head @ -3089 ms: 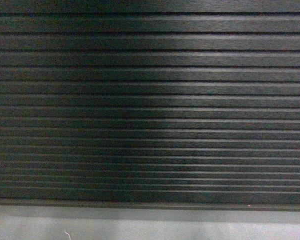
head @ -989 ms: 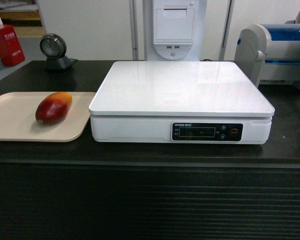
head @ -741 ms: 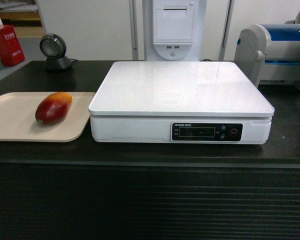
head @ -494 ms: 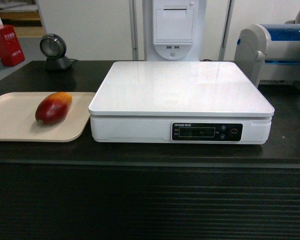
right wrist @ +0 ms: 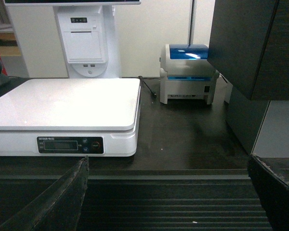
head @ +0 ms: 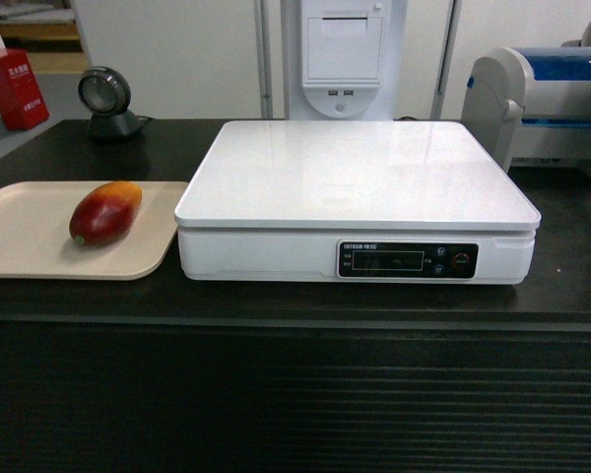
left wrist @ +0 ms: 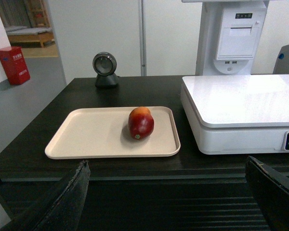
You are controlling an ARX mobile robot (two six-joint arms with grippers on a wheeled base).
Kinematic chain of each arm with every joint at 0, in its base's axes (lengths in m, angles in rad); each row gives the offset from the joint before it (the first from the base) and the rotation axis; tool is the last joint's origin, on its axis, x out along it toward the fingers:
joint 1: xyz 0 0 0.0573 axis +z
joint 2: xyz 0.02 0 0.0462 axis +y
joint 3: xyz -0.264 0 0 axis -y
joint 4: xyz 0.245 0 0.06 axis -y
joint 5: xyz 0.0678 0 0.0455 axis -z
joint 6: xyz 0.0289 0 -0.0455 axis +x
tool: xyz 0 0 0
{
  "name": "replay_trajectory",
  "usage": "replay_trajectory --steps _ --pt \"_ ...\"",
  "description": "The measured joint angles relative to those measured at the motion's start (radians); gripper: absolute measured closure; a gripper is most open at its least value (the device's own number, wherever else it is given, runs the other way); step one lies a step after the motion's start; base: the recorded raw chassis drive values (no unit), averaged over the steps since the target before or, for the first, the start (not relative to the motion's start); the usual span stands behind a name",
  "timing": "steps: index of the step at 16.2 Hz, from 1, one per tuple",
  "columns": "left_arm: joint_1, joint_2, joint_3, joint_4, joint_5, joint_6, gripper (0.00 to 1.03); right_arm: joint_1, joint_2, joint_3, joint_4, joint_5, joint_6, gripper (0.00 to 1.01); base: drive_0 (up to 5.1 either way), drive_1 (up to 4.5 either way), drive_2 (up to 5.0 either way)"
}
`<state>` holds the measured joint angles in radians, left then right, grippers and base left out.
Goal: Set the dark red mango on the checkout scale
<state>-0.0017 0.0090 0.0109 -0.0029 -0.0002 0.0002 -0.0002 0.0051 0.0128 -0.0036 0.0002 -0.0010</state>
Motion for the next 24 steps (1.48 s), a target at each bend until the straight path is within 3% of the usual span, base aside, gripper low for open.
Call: replay_trajectory --steps 4,5,6,8,10,12,14,16,20,24 --pt "0.000 0.000 0.000 0.000 0.000 0.000 0.05 0.000 0.000 0.000 0.000 0.000 0.000 0.03 0.0 0.00 0.0" --pt "-0.016 0.016 0.021 -0.083 -0.044 -0.018 0.05 0.000 0.000 0.000 0.000 0.000 0.000 0.03 0.0 0.00 0.0" --pt "-0.059 0.111 0.062 -0.157 -0.130 -0.051 0.05 0.000 0.000 0.000 0.000 0.000 0.000 0.03 0.0 0.00 0.0" --pt "-0.071 0.226 0.077 -0.069 -0.133 -0.074 0.05 0.000 0.000 0.000 0.000 0.000 0.000 0.03 0.0 0.00 0.0" --pt "-0.035 0.353 0.087 0.094 -0.061 -0.074 0.05 0.000 0.000 0.000 0.000 0.000 0.000 0.03 0.0 0.00 0.0" --pt "0.039 0.576 0.105 0.307 0.052 -0.065 0.05 0.000 0.000 0.000 0.000 0.000 0.000 0.03 0.0 0.00 0.0" --pt "0.081 0.885 0.204 0.567 0.150 -0.027 0.05 0.000 0.000 0.000 0.000 0.000 0.000 0.03 0.0 0.00 0.0" --pt "0.098 1.202 0.365 0.708 0.224 -0.017 0.05 0.000 0.000 0.000 0.000 0.000 0.000 0.03 0.0 0.00 0.0" --pt "0.115 1.644 0.737 0.580 0.299 -0.014 0.05 0.000 0.000 0.000 0.000 0.000 0.000 0.03 0.0 0.00 0.0" --pt "0.077 1.884 1.095 0.340 0.349 0.066 0.05 0.000 0.000 0.000 0.000 0.000 0.000 0.03 0.0 0.00 0.0"
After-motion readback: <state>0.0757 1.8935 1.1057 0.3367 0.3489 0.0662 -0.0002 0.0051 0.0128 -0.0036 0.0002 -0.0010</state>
